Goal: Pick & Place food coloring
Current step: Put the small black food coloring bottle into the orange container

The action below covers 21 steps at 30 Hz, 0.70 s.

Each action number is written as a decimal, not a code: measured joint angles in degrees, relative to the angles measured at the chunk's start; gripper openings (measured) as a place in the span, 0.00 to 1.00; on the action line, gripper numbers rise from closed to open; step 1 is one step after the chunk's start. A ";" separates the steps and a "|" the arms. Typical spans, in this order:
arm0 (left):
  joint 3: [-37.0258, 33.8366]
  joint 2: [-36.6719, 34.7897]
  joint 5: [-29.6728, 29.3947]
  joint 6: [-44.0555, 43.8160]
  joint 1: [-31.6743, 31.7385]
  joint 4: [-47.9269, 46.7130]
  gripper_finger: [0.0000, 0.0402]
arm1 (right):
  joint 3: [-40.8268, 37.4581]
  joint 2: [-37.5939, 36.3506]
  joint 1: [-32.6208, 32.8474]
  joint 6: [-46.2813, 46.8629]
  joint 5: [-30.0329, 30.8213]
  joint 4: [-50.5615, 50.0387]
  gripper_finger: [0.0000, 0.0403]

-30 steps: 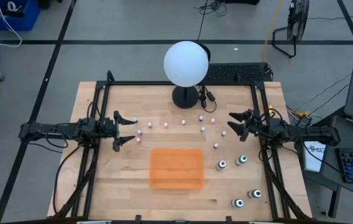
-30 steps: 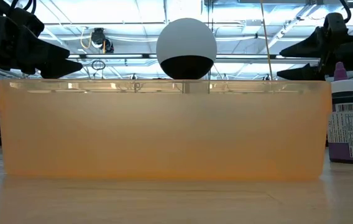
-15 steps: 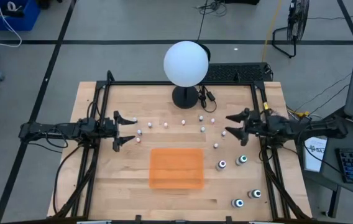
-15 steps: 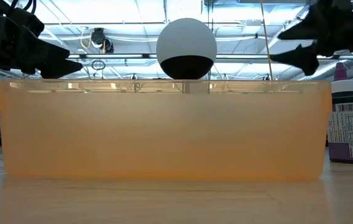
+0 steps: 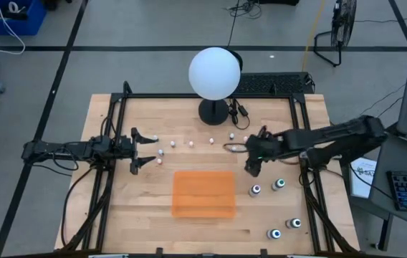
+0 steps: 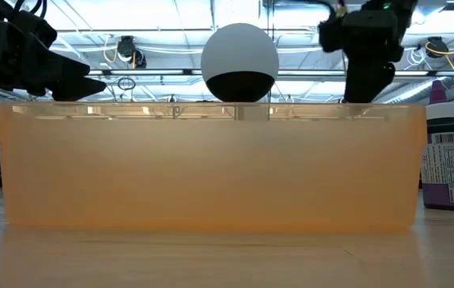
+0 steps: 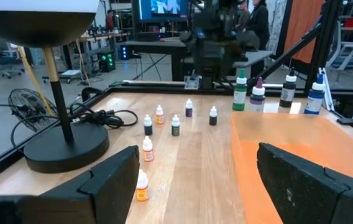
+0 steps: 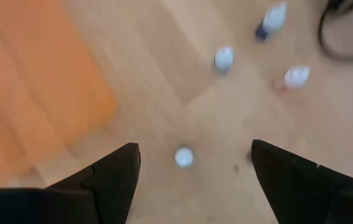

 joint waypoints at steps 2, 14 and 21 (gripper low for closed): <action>0.00 0.00 0.00 0.00 0.00 0.11 0.81 | 2.00 3.77 0.00 0.98 -2.56 -1.13 0.73; 0.00 0.00 -0.11 0.00 0.00 0.15 0.81 | 2.52 16.25 -0.17 0.44 -6.80 -6.97 0.73; 0.00 0.00 -0.11 0.00 0.00 0.16 0.81 | 0.85 19.15 -0.22 -0.76 -6.72 -5.70 0.73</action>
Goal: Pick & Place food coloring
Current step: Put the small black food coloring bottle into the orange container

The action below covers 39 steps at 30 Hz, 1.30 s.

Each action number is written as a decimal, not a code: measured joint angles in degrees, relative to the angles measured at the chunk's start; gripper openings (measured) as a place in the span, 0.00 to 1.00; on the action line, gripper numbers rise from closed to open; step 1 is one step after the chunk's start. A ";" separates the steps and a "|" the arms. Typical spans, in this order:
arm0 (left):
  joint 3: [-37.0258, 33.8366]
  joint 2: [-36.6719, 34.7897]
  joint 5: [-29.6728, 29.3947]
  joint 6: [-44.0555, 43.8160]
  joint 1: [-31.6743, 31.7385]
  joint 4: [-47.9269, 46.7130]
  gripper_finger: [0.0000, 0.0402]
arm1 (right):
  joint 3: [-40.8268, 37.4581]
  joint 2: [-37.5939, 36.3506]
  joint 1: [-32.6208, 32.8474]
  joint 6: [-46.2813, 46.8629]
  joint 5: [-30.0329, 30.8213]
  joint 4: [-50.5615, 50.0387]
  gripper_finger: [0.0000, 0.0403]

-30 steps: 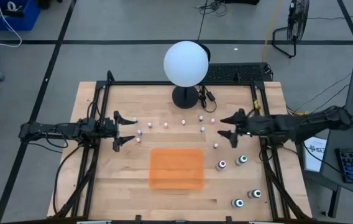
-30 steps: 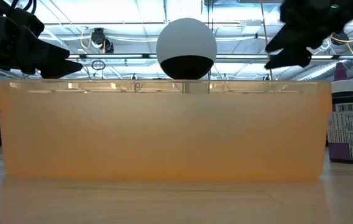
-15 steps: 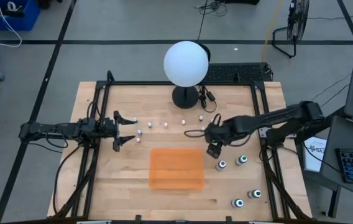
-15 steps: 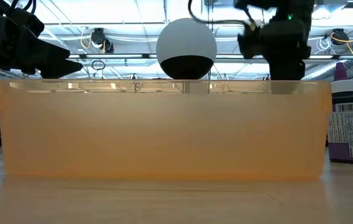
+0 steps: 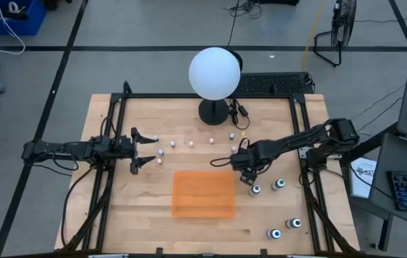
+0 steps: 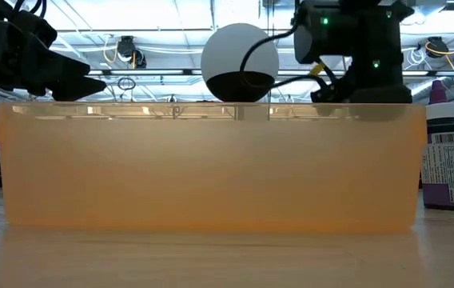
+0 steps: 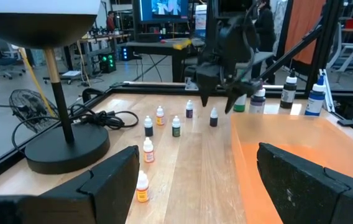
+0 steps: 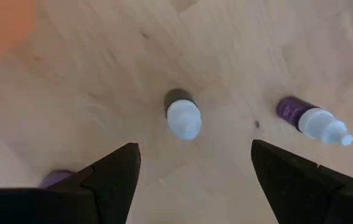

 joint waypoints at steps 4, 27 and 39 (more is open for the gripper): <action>0.00 0.00 0.00 0.00 0.00 0.01 0.81 | -1.05 1.14 -0.37 -1.17 0.12 3.49 0.73; 0.00 0.00 0.02 0.00 0.00 0.01 0.81 | -8.10 1.17 -2.36 -1.49 -0.31 17.27 0.71; 0.00 0.00 0.02 0.00 0.00 -0.01 0.81 | -8.12 1.24 -2.36 -1.49 -1.17 16.78 0.45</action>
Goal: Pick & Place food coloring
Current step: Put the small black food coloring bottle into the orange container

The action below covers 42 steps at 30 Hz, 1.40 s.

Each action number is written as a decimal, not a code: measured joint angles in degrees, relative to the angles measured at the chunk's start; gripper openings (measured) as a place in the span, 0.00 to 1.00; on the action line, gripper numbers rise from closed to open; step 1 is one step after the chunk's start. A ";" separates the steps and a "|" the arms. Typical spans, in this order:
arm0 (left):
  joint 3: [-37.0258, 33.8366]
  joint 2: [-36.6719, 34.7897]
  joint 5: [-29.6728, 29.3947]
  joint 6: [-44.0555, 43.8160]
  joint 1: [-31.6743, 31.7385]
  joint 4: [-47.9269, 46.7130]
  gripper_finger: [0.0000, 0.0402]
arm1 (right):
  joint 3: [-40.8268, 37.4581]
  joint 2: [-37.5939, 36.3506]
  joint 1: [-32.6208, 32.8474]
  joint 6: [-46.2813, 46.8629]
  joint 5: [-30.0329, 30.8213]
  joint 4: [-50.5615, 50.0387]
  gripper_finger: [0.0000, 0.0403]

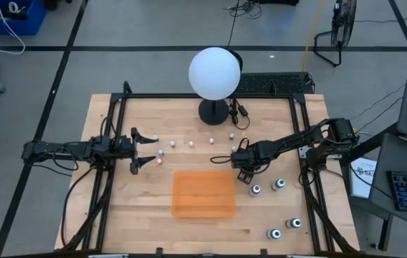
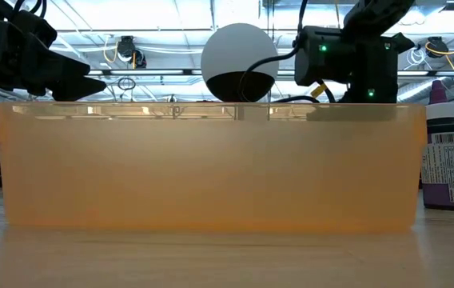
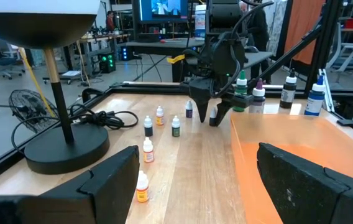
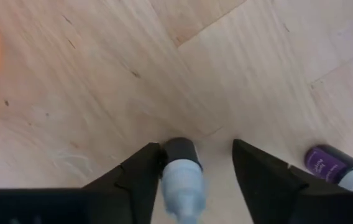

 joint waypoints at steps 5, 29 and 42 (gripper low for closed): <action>0.00 0.00 0.00 0.00 0.00 0.00 0.81 | -0.04 0.02 0.00 -1.33 0.14 -0.27 0.33; 0.00 0.00 0.00 0.00 0.00 -0.07 0.81 | 30.05 -1.34 10.82 -6.44 14.72 -16.50 0.13; 0.00 0.00 -0.02 0.00 0.00 -0.02 0.81 | 51.50 23.68 14.88 -16.64 0.72 -22.26 0.13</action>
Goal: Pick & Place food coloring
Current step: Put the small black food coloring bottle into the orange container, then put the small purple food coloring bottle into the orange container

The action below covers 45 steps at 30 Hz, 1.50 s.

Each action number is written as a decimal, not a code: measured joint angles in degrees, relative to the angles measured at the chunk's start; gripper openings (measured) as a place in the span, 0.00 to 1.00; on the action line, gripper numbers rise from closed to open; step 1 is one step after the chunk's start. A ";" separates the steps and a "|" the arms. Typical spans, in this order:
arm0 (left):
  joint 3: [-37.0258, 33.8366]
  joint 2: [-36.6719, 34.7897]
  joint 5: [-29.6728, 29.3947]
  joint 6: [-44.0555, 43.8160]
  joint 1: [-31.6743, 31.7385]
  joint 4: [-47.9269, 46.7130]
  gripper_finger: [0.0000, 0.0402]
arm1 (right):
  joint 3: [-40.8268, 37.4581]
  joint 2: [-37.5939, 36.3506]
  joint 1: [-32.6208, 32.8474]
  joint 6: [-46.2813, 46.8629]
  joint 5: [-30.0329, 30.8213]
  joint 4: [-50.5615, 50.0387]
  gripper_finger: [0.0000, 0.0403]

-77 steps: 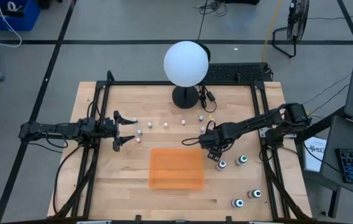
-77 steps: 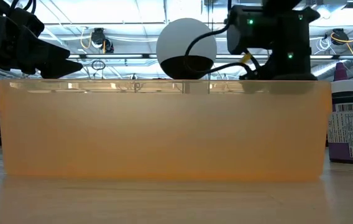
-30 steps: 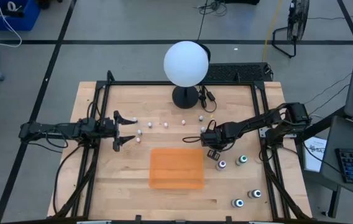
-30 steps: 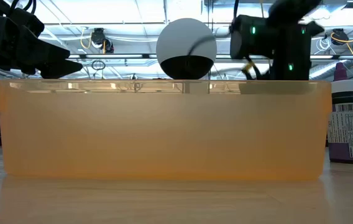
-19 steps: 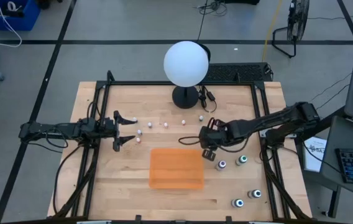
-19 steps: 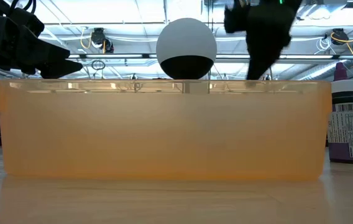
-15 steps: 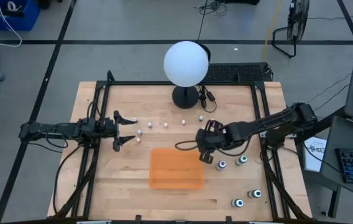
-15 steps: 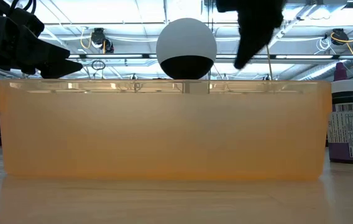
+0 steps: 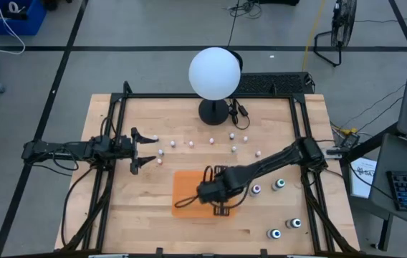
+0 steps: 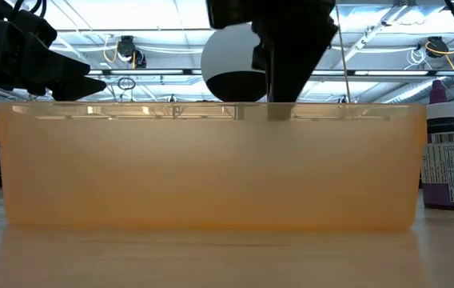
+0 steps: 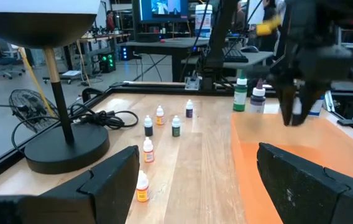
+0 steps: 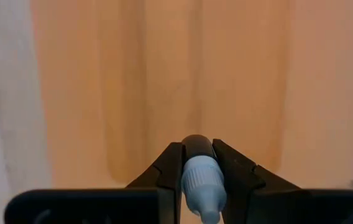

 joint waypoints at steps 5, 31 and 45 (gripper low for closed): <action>0.00 0.00 0.00 0.02 0.00 0.02 0.81 | -0.47 3.25 -0.87 -1.20 -2.96 -0.95 0.13; 0.00 0.00 -0.02 0.00 0.00 0.00 0.81 | -12.46 3.20 -7.60 -7.44 -8.76 6.23 0.13; 0.00 0.00 -0.02 0.01 0.00 0.02 0.81 | -13.25 -0.54 -7.58 -2.90 -8.59 7.79 0.46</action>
